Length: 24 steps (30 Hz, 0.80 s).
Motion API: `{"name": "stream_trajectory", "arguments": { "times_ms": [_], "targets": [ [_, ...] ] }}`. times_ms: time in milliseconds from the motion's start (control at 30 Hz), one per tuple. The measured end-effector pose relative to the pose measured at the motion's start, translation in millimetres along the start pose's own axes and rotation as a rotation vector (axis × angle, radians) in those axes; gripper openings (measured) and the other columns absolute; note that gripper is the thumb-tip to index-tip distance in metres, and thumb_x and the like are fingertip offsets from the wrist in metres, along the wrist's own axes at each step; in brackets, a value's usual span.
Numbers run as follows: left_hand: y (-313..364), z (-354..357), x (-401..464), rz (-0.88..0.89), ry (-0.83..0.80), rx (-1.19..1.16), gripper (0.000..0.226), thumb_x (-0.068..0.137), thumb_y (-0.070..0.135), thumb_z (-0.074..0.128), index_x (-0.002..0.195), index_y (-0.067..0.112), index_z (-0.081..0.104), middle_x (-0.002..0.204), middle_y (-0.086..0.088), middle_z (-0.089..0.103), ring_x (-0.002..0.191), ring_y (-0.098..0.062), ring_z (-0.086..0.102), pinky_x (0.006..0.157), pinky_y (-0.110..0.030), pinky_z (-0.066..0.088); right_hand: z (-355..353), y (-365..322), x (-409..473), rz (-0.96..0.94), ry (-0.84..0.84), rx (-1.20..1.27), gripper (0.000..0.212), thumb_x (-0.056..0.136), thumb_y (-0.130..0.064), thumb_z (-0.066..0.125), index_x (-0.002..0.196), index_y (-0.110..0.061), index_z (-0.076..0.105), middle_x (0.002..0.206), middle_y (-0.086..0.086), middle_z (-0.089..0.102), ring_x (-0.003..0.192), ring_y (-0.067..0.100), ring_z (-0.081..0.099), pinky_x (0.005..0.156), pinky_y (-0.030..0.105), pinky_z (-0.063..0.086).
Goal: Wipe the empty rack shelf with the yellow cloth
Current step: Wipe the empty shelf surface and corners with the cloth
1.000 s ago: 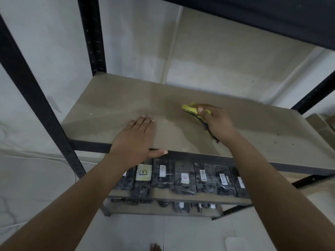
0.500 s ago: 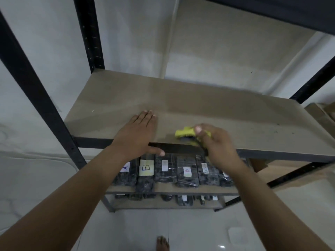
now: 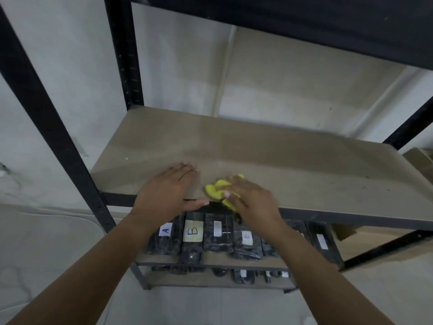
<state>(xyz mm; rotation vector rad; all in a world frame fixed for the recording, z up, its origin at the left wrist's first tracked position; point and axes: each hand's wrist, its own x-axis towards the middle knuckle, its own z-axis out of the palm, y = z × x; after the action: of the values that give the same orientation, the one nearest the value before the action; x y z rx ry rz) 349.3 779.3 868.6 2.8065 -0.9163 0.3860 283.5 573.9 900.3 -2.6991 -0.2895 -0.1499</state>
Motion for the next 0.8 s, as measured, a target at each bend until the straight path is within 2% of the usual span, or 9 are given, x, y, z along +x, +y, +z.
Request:
{"name": "stream_trajectory", "arguments": {
  "times_ms": [67,133,167,200,267,333,367,433,800],
  "targets": [
    [-3.6,1.3,-0.6,0.028,0.027,0.001,0.093,0.082,0.076,0.01,0.12,0.008,0.062,0.123,-0.008,0.064,0.115,-0.023,0.06,0.091,-0.039,0.049,-14.2,-6.2,-6.6,0.088,-0.034,0.268,0.034,0.095,-0.041,0.04,0.102,-0.023,0.068,0.102,0.002,0.07,0.094,0.017,0.062,0.083,0.027,0.046],
    [-5.4,2.9,-2.1,0.034,0.064,-0.004,0.093,0.081,0.078,0.013,0.121,0.009,0.061,0.124,-0.008,0.063,0.117,-0.023,0.059,0.093,-0.041,0.048,-33.6,2.5,3.1,0.241,0.084,0.476,0.036,0.095,-0.036,0.043,0.087,-0.011,0.068,0.075,0.004,0.064,0.072,0.016,0.056,0.062,0.025,0.04],
    [-5.2,3.4,-3.3,0.033,0.089,0.004,0.093,0.081,0.079,0.015,0.12,0.008,0.061,0.123,-0.009,0.064,0.116,-0.024,0.059,0.093,-0.042,0.048,-39.0,12.9,11.5,0.311,0.169,0.456,0.037,0.096,-0.036,0.042,0.09,-0.009,0.066,0.073,0.004,0.06,0.07,0.017,0.053,0.057,0.025,0.036],
    [-5.1,3.8,-4.8,0.028,0.111,0.015,0.092,0.082,0.078,0.017,0.118,0.007,0.062,0.122,-0.009,0.065,0.115,-0.025,0.06,0.094,-0.042,0.048,-41.9,19.7,19.3,0.338,0.215,0.407,0.037,0.096,-0.039,0.04,0.101,-0.012,0.066,0.079,0.003,0.062,0.072,0.017,0.055,0.059,0.023,0.037],
    [-5.5,5.7,-8.3,0.01,0.152,0.05,0.09,0.083,0.076,0.018,0.115,0.006,0.064,0.118,-0.011,0.066,0.112,-0.026,0.062,0.094,-0.041,0.048,-34.9,33.9,32.6,0.243,0.078,0.136,0.053,0.093,-0.057,0.03,0.132,-0.026,0.048,0.124,0.003,0.058,0.108,0.025,0.056,0.088,0.03,0.043],
    [-5.2,9.0,-11.6,-0.001,0.178,0.091,0.087,0.086,0.073,0.018,0.116,0.006,0.064,0.119,-0.011,0.066,0.112,-0.026,0.062,0.094,-0.04,0.047,-16.8,46.9,39.3,0.139,-0.129,-0.222,0.066,0.088,-0.067,0.02,0.145,-0.033,0.023,0.156,0.003,0.018,0.142,0.029,0.019,0.111,0.04,0.026],
    [-4.9,11.1,-12.7,-0.006,0.187,0.107,0.086,0.087,0.072,0.018,0.117,0.006,0.064,0.12,-0.011,0.065,0.113,-0.026,0.061,0.095,-0.039,0.046,-11.2,50.9,41.2,0.143,-0.151,-0.302,0.064,0.09,-0.064,0.022,0.146,-0.034,0.016,0.158,0.001,0.007,0.145,0.028,0.007,0.114,0.04,0.021],
    [-4.4,15.0,-13.3,-0.014,0.201,0.132,0.083,0.088,0.07,0.019,0.119,0.007,0.063,0.122,-0.011,0.064,0.114,-0.025,0.061,0.097,-0.038,0.045,-9.5,55.0,45.1,0.152,-0.124,-0.318,0.06,0.093,-0.056,0.027,0.146,-0.033,0.014,0.159,0.0,0.002,0.146,0.025,0.0,0.115,0.04,0.018],
    [-6.0,24.7,-14.7,0.023,0.443,0.167,0.071,0.083,0.069,0.045,0.11,0.007,0.068,0.115,-0.009,0.068,0.108,-0.021,0.064,0.095,-0.032,0.045,-3.0,61.9,141.6,0.207,-0.134,-0.286,0.073,0.086,-0.062,0.039,0.145,-0.025,0.018,0.157,0.005,0.01,0.144,0.029,0.006,0.117,0.041,0.011]
  ]
}}
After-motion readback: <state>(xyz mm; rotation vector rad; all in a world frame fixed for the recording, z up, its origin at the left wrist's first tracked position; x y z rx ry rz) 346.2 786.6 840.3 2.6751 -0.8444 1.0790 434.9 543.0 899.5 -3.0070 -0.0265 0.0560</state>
